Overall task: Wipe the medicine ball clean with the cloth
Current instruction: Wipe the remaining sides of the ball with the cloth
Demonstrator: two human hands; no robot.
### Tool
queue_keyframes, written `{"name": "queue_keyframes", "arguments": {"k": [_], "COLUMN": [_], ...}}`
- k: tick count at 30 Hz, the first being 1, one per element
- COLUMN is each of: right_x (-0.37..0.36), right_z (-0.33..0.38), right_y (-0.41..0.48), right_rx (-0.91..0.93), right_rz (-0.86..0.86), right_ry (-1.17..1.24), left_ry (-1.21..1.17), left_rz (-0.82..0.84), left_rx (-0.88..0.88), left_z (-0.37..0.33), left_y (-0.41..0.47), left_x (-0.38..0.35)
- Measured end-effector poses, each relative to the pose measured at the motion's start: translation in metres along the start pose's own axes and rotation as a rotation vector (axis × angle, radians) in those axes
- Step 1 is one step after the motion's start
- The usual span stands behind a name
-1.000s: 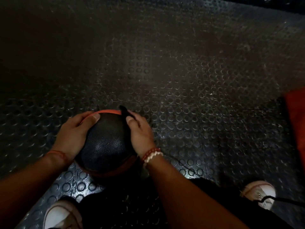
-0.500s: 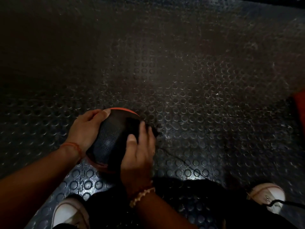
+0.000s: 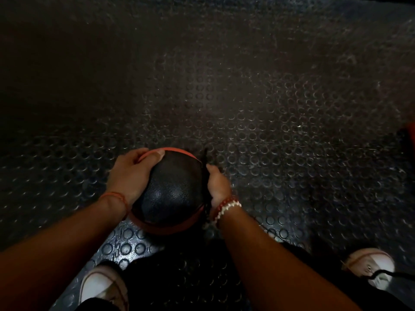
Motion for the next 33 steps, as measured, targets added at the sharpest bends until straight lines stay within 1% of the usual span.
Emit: {"name": "queue_keyframes", "arguments": {"k": [2,4,5,7,9,11,12,14,15,16,17,19,20,21,23,24,25,27,29,31,33], "right_x": [-0.001,-0.006,-0.008,-0.011,-0.017,-0.025,-0.029,-0.034,-0.032,-0.028,-0.020,0.002,0.010,0.012,0.011,0.007,0.002,-0.007,-0.010,-0.001,0.009], "right_z": [-0.024,-0.043,-0.043,-0.031,-0.009,0.016,0.029,0.049,0.051,0.051,0.045,0.027,0.015,0.002,-0.031,-0.047,-0.060,-0.068,-0.058,-0.031,0.001], "right_y": [-0.011,-0.022,-0.031,-0.048,-0.057,-0.050,-0.040,-0.018,-0.006,0.005,0.018,0.031,0.026,0.020,0.002,-0.011,-0.026,-0.054,-0.068,-0.060,-0.033], "right_rx": [-0.003,0.126,0.237,0.503,0.715,0.792,0.778,0.675,0.593,0.494,0.371,0.137,0.077,0.057,0.052,0.099,0.194,0.418,0.584,0.679,0.685], "right_rz": [-0.079,-0.169,-0.214,-0.239,-0.169,-0.053,0.012,0.142,0.187,0.195,0.180,0.096,0.047,0.011,-0.045,-0.076,-0.121,-0.236,-0.258,-0.265,-0.226], "right_ry": [0.135,0.127,0.044,-0.309,-0.651,-0.831,-0.851,-0.818,-0.788,-0.756,-0.673,-0.377,-0.248,-0.114,0.186,0.277,0.276,0.100,-0.041,-0.163,-0.275], "left_ry": [0.014,0.054,0.078,0.178,0.275,0.314,0.324,0.318,0.301,0.284,0.256,0.204,0.182,0.161,0.147,0.155,0.179,0.244,0.241,0.213,0.195], "left_rz": [0.006,0.005,0.001,-0.019,-0.021,0.039,0.074,0.092,0.090,0.086,0.101,0.122,0.122,0.120,0.139,0.160,0.185,0.265,0.323,0.333,0.316], "left_rx": [-0.014,-0.038,-0.049,-0.064,-0.075,-0.089,-0.108,-0.115,-0.091,-0.065,-0.049,-0.025,-0.011,0.003,0.020,0.021,0.021,0.030,0.093,0.135,0.083], "left_z": [-0.005,-0.007,-0.007,-0.004,-0.002,0.000,0.002,0.003,0.001,0.000,-0.002,-0.008,-0.010,-0.012,-0.014,-0.016,-0.018,-0.022,-0.028,-0.027,-0.018], "left_y": [-0.001,0.000,0.000,0.000,0.000,0.002,0.004,0.007,0.006,0.005,0.005,0.005,0.007,0.009,0.015,0.017,0.019,0.023,0.027,0.027,0.023], "left_x": [-0.002,-0.003,-0.004,-0.004,-0.005,-0.006,-0.007,-0.005,-0.004,-0.004,-0.003,-0.003,-0.004,-0.004,-0.005,-0.007,-0.009,-0.011,-0.008,-0.005,-0.003]}}
Point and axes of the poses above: each hand's wrist, its own y-axis towards the middle knuckle, its own x-axis out of the back of the hand, z = x × y, the point moved 3 cm from there along y, towards the middle knuckle, and after that the axes turned 2 degrees about -z, right-handed, at the moved point
